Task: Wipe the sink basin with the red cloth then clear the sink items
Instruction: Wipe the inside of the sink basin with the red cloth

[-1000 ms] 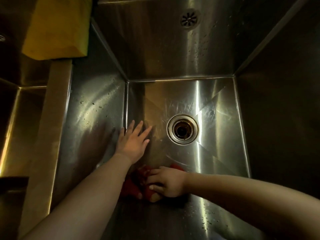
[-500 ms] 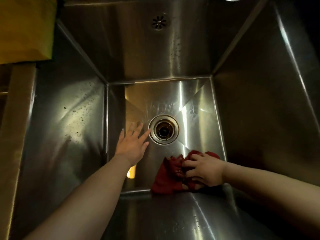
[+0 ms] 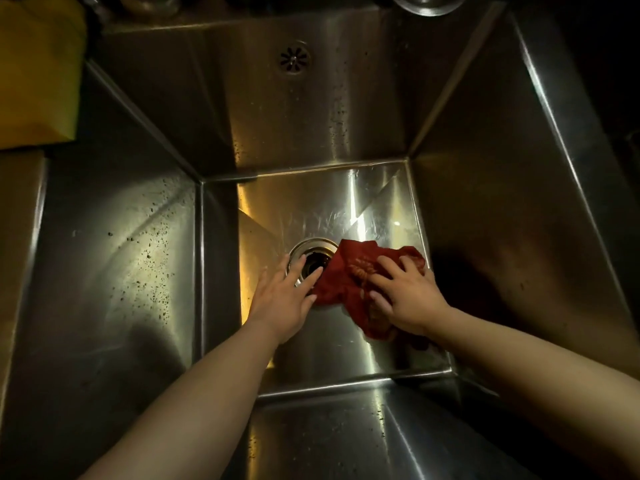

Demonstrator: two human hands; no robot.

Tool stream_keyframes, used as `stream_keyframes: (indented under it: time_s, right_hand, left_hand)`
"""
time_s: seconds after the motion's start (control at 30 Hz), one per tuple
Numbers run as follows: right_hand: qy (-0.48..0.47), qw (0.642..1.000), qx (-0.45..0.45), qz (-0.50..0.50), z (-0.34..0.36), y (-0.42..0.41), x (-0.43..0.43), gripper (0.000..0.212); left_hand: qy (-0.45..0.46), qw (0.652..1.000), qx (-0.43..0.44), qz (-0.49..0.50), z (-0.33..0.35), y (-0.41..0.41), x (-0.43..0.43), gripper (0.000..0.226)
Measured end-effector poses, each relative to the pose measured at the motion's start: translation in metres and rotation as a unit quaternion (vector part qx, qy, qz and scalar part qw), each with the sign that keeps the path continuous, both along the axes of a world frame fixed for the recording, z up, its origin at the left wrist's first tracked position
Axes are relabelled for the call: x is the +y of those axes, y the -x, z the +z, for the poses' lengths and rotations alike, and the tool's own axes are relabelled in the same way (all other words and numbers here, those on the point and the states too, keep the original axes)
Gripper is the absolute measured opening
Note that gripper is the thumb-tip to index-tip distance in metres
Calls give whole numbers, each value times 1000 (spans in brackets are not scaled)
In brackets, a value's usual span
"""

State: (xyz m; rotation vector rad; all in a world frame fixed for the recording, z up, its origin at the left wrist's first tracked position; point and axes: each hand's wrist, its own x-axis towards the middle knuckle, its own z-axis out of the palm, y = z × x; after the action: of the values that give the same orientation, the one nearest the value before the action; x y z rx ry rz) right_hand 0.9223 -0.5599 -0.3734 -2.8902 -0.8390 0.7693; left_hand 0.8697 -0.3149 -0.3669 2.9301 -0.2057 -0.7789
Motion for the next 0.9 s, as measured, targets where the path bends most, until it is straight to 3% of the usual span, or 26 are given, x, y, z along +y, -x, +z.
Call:
stream_keyframes:
  time_s: [0.13,0.37,0.53,0.73,0.8,0.9]
  right_hand:
    - [33,985,42,164,-11,5,-17,73]
    - [93,976,7,198,-20,0,-1,65]
    - [120,983,29,139,-12,-1,-2,65]
    - [155,980,-23,-126,-2,-23,3,61]
    - [157,979,-16,-129,-5,-25,6,64]
    - [157,986,-12,-49,-6,-19,-5,80]
  left_hand:
    - [7,1000,1,-2,0,-3,1,53]
    - [4,1000,7,-7,-3,-3,5,54]
    - [35,999,-5,-30,-10,-18,-25,59]
    - [40,998,23,-39,-29,-2,-25,70]
    - [30,993,47,-104,-35,9,-21,75]
    - [8,977,59,-203,-41,17,-21,76]
